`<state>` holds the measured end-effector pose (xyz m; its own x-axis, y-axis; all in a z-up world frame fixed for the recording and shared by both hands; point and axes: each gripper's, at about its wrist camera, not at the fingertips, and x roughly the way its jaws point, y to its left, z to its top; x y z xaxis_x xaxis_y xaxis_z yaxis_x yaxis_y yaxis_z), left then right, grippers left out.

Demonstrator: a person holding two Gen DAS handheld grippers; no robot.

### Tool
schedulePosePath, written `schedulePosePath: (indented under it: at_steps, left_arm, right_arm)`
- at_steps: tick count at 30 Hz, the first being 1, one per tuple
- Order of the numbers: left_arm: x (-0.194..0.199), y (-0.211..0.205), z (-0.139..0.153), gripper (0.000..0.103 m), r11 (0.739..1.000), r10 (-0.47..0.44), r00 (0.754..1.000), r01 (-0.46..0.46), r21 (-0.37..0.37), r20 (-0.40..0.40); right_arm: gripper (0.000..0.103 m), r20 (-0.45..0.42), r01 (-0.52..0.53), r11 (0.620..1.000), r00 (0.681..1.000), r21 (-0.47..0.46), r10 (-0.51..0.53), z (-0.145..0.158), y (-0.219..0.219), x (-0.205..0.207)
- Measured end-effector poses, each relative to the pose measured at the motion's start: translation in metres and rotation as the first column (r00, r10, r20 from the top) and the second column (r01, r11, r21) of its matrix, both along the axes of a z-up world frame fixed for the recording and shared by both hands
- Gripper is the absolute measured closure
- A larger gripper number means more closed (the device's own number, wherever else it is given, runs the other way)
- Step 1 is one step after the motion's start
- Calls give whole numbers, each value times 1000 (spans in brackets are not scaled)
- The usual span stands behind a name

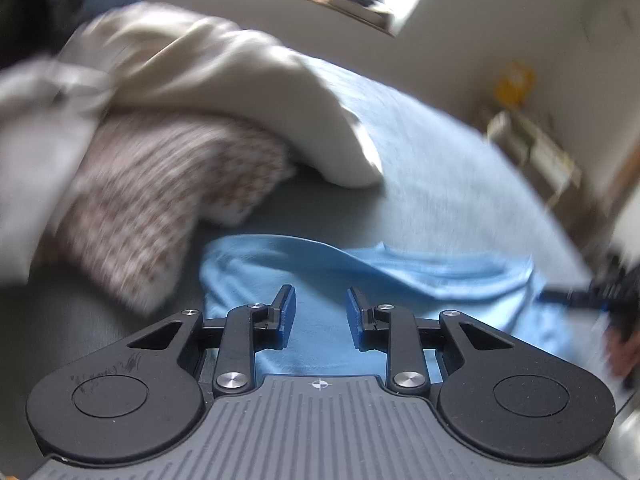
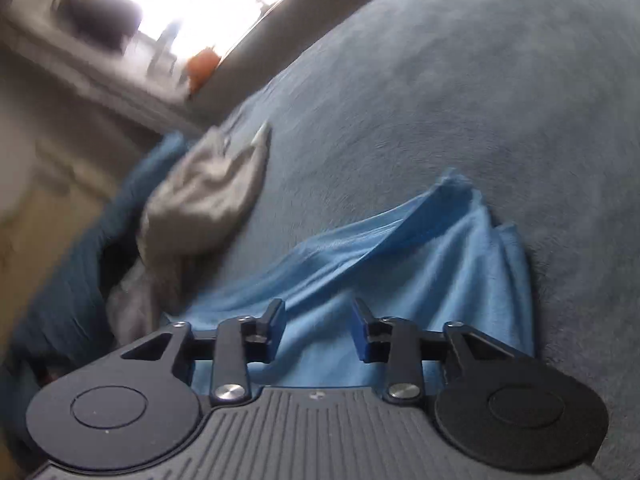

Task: Fold clothes
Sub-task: 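Open both grippers and lift them off the folded hem, then move both open grippers to the side edge of the folded T-shirt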

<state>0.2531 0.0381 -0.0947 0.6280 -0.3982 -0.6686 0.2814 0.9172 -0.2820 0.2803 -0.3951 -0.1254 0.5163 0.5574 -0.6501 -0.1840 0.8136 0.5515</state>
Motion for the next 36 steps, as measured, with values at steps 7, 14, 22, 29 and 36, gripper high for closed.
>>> schedulePosePath:
  at_steps: [7, 14, 22, 29, 36]
  left_arm:
    - [10, -40, -21, 76, 975, -35, 999, 28, 219, 28]
    - [34, -34, -31, 76, 987, 43, 998, -50, 153, 48]
    - [58, 5, -34, 75, 954, 282, 958, -285, -96, -47]
    - [37, 65, -27, 75, 880, 363, 921, -388, -272, -141]
    - [-16, 112, -2, 71, 875, 340, 922, -382, -298, -184]
  right_arm:
    - [88, 22, -209, 926, 974, -315, 227, 1, 99, 10]
    - [88, 15, -152, 935, 986, -321, 166, -1, 108, 45]
    - [86, 44, 171, 983, 985, -64, -168, 3, 59, 66]
    - [80, -63, 320, 942, 947, 99, -315, 10, -17, 40]
    - [71, -169, 500, 828, 866, 253, -471, 11, -117, -31]
